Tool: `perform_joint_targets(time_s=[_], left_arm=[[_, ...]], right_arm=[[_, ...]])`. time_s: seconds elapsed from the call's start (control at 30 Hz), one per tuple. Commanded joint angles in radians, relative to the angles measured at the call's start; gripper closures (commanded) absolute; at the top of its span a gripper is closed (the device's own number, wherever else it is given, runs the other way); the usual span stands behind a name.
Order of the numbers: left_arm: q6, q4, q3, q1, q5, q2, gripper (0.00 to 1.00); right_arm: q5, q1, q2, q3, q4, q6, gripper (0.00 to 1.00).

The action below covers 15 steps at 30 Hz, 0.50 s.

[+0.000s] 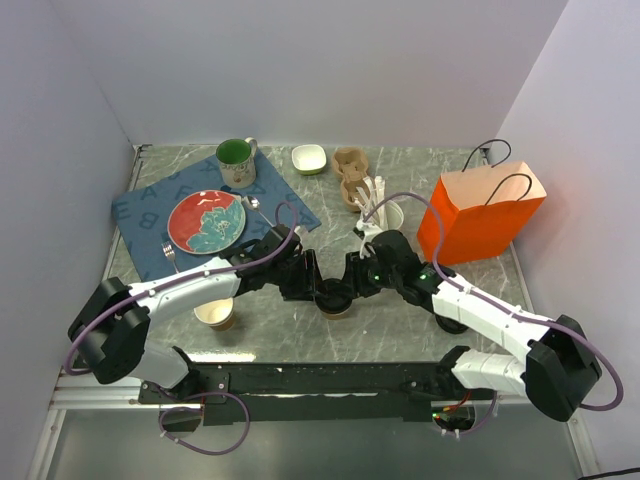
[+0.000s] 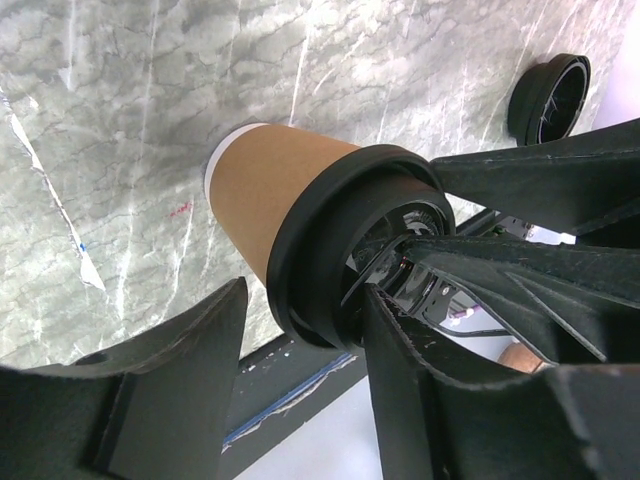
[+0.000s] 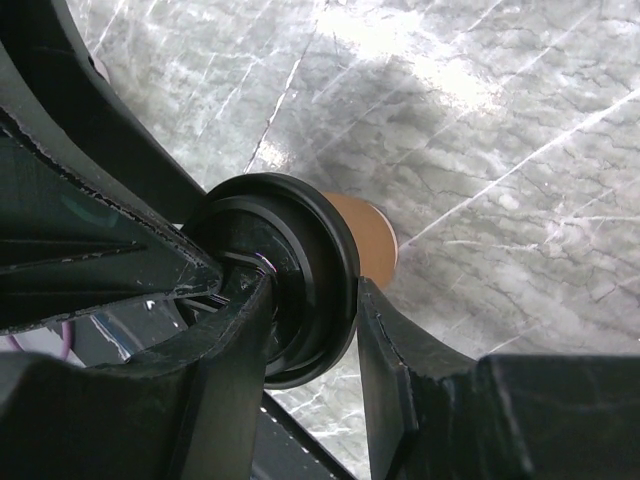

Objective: Pack the takeout coffee

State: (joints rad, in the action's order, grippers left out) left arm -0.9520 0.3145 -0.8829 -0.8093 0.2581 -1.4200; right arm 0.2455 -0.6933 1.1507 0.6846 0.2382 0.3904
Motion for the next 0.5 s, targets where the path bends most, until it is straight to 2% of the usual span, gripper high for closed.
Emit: perform_joint_targets(time_s=[0.0,0.23,0.47], left_arm=[[-0.011,-0.044,-0.007,-0.011,0.012,-0.01,0.46],[-0.027,-0.02,0.015,-0.011,-0.017,-0.031,0.48],[-0.036,0.006,0.025,-0.011,-0.057,-0.03,0.47]], right_arm=[[0.034,-0.002,0.024,0.032,0.041,-0.055,0.56],[0.024,0.017,0.052,0.136,0.13,-0.001,0.36],[0.015,0.025,0.004,0.17,0.173,0.076,0.3]])
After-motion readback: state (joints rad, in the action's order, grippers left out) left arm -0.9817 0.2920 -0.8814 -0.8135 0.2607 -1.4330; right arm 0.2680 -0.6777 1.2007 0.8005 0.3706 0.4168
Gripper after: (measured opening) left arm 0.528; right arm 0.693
